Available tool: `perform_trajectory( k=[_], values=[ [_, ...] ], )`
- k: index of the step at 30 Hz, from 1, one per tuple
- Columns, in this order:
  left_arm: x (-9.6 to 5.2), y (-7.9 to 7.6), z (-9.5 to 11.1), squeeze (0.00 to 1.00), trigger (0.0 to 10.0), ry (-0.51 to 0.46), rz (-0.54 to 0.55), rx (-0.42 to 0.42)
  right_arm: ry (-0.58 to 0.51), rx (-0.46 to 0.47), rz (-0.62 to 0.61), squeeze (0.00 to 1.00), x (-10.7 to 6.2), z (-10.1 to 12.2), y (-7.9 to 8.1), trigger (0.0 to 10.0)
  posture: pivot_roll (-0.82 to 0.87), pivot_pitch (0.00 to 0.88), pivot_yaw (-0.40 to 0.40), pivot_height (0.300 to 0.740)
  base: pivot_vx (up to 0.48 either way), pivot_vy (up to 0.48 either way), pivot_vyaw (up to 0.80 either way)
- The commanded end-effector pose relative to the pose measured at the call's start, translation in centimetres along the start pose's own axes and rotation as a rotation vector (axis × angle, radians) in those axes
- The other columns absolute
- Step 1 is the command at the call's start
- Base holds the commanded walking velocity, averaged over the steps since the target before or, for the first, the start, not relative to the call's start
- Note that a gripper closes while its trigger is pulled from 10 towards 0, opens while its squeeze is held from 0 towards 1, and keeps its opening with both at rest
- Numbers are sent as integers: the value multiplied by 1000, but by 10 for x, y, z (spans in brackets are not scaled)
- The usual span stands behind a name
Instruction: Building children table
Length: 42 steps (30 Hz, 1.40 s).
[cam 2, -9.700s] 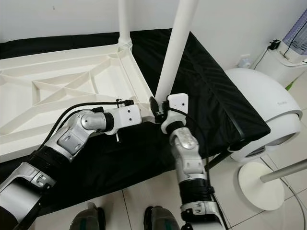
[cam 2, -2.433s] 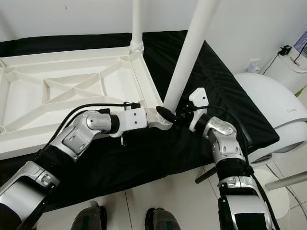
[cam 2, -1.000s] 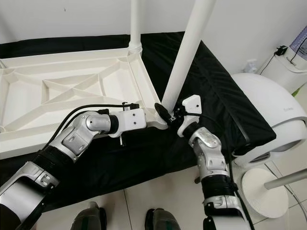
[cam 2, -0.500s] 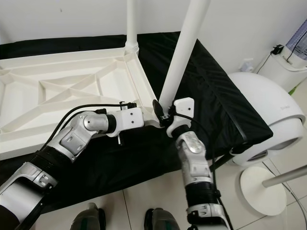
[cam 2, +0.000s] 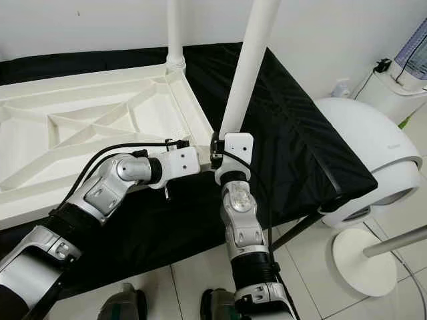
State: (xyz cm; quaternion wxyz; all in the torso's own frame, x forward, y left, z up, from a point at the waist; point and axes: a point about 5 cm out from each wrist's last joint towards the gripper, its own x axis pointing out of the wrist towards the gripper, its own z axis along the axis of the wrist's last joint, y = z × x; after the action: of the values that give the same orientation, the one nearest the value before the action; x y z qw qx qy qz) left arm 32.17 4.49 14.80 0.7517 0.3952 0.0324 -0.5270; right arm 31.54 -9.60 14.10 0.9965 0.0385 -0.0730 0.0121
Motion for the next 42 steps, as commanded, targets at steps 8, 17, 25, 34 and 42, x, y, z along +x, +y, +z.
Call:
perform_trajectory(
  k=[8, 17, 25, 34, 42],
  values=[
    [6, -12, 17, 0, 10000, -63, -91, 66, 37, 18, -82, 1000, -1, -7, -15, 10000, -23, 80, -44, 740, 0, 0, 0],
    [7, -12, 18, 0, 10000, -66, -88, 64, 4, 93, 132, 1000, -4, -2, -22, 10000, -29, 80, -44, 740, 0, 0, 0],
    [7, -12, 18, 0, 10000, -67, -85, 62, -22, 73, 293, 0, -2, 6, -38, 10000, -33, 83, -45, 740, 0, 0, 0],
    [7, -11, 18, 0, 10000, -67, -83, 63, -23, -45, 509, 0, 7, 22, -71, 10000, -31, 79, -45, 740, 0, 0, 0],
    [7, -10, 18, 0, 10000, -67, -79, 65, 79, -159, 743, 0, 11, 27, -90, 10000, -31, 76, -44, 740, 0, 0, 0]
  ],
)
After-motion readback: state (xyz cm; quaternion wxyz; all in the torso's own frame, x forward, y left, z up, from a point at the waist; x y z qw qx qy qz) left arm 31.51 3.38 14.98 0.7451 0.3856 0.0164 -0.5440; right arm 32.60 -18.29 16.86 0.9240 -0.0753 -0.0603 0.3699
